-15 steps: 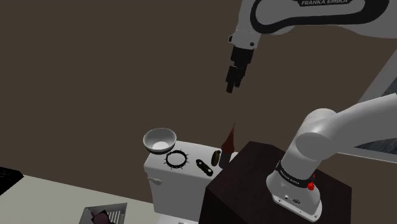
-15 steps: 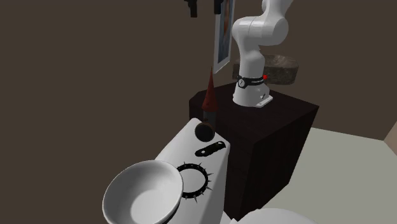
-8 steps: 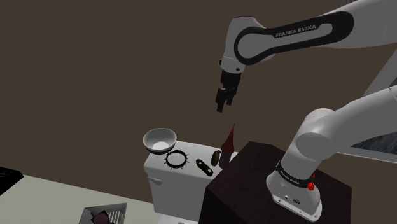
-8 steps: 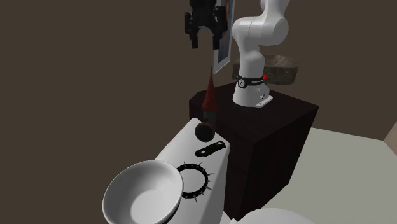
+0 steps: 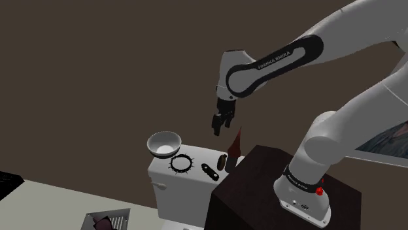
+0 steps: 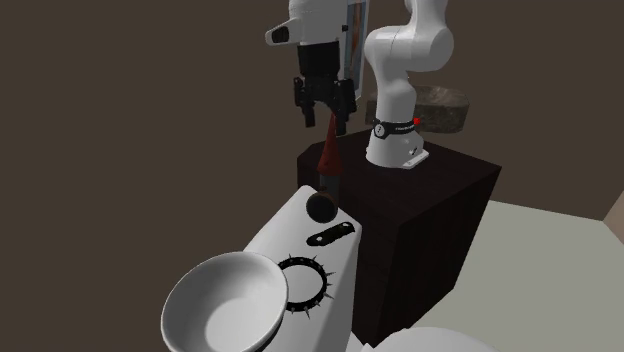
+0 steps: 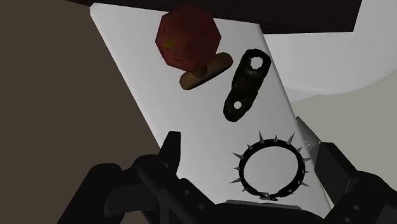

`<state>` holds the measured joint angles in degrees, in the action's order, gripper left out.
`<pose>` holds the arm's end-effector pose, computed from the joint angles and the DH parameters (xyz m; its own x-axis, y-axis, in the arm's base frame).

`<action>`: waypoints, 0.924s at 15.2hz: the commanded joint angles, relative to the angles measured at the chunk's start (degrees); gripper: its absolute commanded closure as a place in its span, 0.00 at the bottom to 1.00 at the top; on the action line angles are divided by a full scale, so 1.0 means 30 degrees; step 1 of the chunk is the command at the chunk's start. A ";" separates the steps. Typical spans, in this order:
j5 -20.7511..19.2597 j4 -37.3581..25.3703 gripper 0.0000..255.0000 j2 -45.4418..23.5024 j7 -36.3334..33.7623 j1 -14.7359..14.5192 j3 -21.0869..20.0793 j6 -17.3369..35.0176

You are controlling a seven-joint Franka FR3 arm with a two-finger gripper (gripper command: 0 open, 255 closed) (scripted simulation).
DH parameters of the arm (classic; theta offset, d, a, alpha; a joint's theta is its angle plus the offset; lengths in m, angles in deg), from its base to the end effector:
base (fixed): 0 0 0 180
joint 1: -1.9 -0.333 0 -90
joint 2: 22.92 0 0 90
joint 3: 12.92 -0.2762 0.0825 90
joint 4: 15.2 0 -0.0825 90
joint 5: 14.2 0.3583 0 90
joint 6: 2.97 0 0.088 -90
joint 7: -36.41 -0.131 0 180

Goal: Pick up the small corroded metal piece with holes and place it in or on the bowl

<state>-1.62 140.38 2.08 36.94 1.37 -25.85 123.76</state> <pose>0.3532 0.0862 0.3076 0.9936 0.0845 -0.0743 0.0792 -0.9943 -0.0717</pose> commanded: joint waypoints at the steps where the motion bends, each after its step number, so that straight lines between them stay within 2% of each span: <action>1: 0.0097 0.0247 0.00 -0.1466 -0.0264 0.0047 -0.0286 0.1562; 8: -0.0141 0.0227 0.00 -0.7186 -0.1814 0.0096 -0.1240 0.6619; 14: -0.1732 -0.0872 0.00 -1.2715 -0.3885 -0.0334 -0.1006 1.0443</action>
<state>-5.63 138.82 -32.65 26.72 0.89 -29.27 152.98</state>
